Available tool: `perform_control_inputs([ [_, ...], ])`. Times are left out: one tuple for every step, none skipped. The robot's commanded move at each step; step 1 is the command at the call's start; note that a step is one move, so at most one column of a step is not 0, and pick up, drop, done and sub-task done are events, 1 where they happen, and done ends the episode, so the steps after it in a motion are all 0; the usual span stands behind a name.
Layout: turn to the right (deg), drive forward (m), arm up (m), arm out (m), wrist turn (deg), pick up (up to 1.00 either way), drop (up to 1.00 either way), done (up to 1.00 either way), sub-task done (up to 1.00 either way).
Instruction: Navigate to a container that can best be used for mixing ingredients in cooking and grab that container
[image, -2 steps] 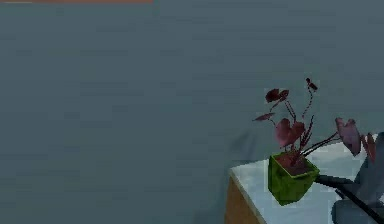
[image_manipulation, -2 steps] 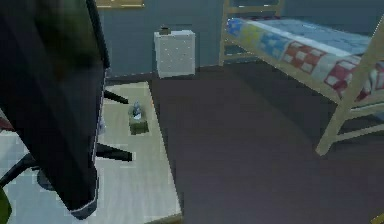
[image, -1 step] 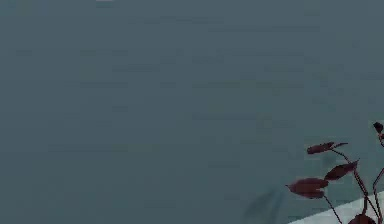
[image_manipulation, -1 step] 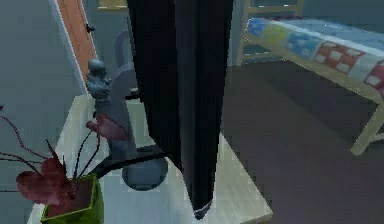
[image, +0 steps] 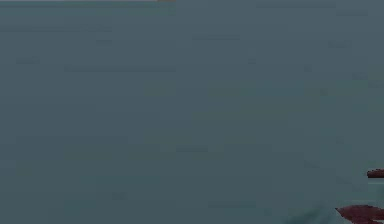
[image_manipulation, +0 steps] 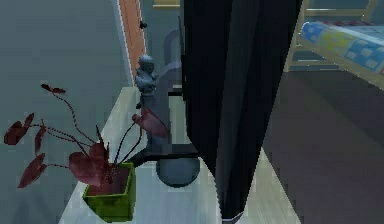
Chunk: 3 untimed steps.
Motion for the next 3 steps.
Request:
perform_control_inputs([
  [0.0, 0.00, 0.50, 0.00, 0.0, 0.00, 0.00, 0.00, 0.00],
  [0.0, 0.00, 0.32, 0.00, 0.0, 0.00, 0.00, 0.00, 0.00],
  [0.0, 0.00, 0.00, 0.20, 0.0, 0.00, 0.00, 0.00, 0.00],
])
